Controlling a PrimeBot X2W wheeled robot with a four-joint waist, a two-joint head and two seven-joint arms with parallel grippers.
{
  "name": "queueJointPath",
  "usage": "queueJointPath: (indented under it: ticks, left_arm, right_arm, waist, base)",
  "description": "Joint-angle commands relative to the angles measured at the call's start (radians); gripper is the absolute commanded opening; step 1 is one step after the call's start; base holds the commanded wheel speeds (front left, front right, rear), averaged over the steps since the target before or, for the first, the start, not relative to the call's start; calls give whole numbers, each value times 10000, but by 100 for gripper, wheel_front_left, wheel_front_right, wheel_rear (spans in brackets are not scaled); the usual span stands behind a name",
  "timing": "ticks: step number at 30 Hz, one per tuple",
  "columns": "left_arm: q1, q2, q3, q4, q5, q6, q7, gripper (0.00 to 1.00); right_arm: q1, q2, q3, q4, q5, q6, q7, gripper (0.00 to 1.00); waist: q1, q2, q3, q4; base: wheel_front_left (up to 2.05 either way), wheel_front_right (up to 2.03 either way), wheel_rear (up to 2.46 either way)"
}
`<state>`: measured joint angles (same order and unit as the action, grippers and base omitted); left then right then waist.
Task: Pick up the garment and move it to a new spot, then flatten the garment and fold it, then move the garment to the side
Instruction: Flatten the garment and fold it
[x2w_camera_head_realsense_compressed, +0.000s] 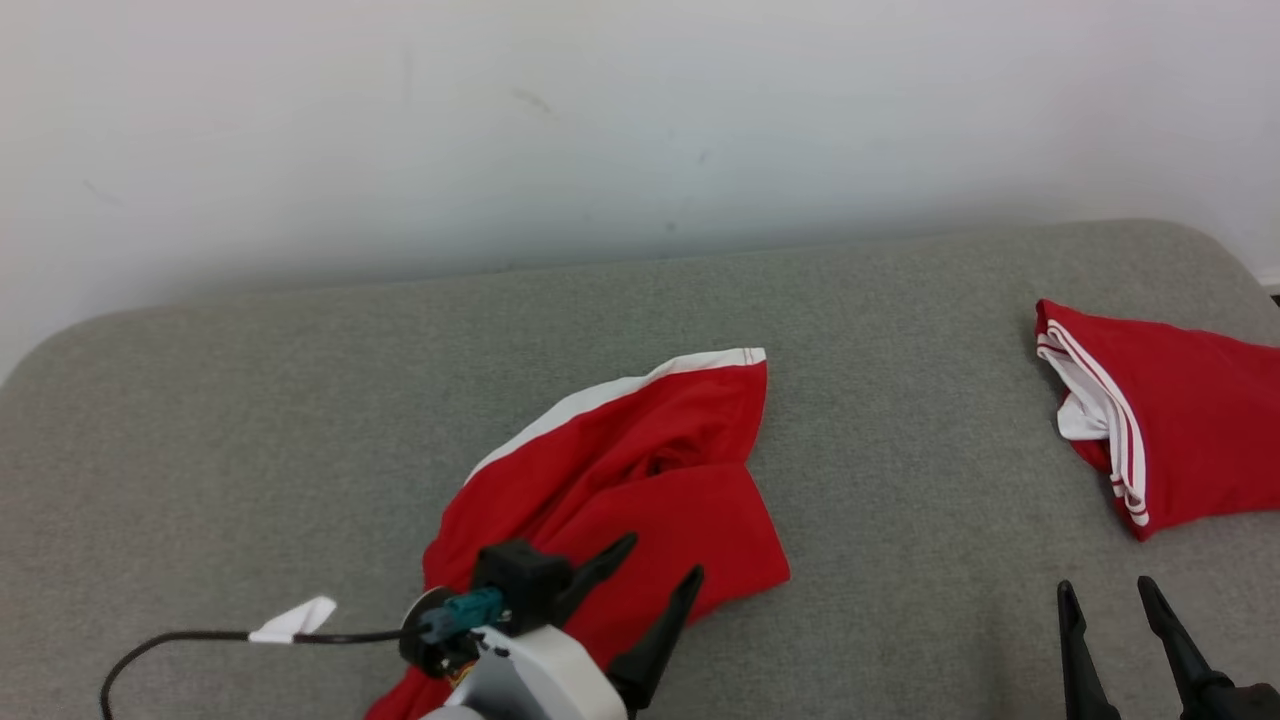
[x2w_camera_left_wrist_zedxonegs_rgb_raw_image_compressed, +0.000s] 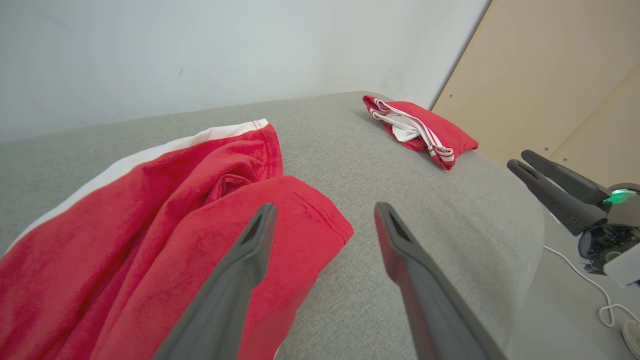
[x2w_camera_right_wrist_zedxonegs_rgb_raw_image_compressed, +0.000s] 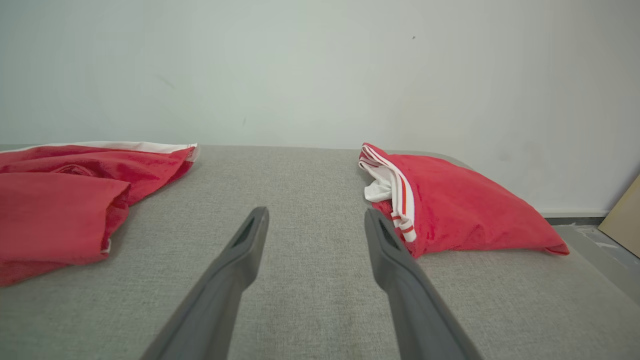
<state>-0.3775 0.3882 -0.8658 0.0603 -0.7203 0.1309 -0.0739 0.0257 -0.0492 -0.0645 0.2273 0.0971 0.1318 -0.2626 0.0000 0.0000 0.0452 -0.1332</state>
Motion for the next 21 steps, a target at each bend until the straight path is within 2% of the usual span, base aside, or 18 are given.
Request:
queueJointPath:
  ticks: [1, 9, 14, 21]
  left_arm:
    - [-264, -122, -100, 259, 190, -92, 81, 100]
    - [-1570, -1007, -1142, 2392, 1263, -488, 442, 100]
    - [-2003, -1223, -1387, 3290, 1661, -373, 429, 100]
    - [-2283, -1358, -1610, 4120, 1878, -433, 443, 100]
  right_arm:
    - [-136, -26, 34, -39, 63, -23, -26, 100]
    - [-438, -29, 102, -89, 314, -23, -27, 100]
    - [-499, -29, 97, -98, 442, -23, -27, 100]
    - [-622, -26, 157, -73, 515, -23, -27, 100]
  waist:
    - [0, 0, 343, -375]
    - [0, 0, 963, -1096]
    - [0, 0, 1155, -1348]
    - [0, 0, 1268, -1522]
  base:
    - [0, 0, 0]
    - [0, 0, 0]
    - [0, 0, 0]
    - [0, 0, 0]
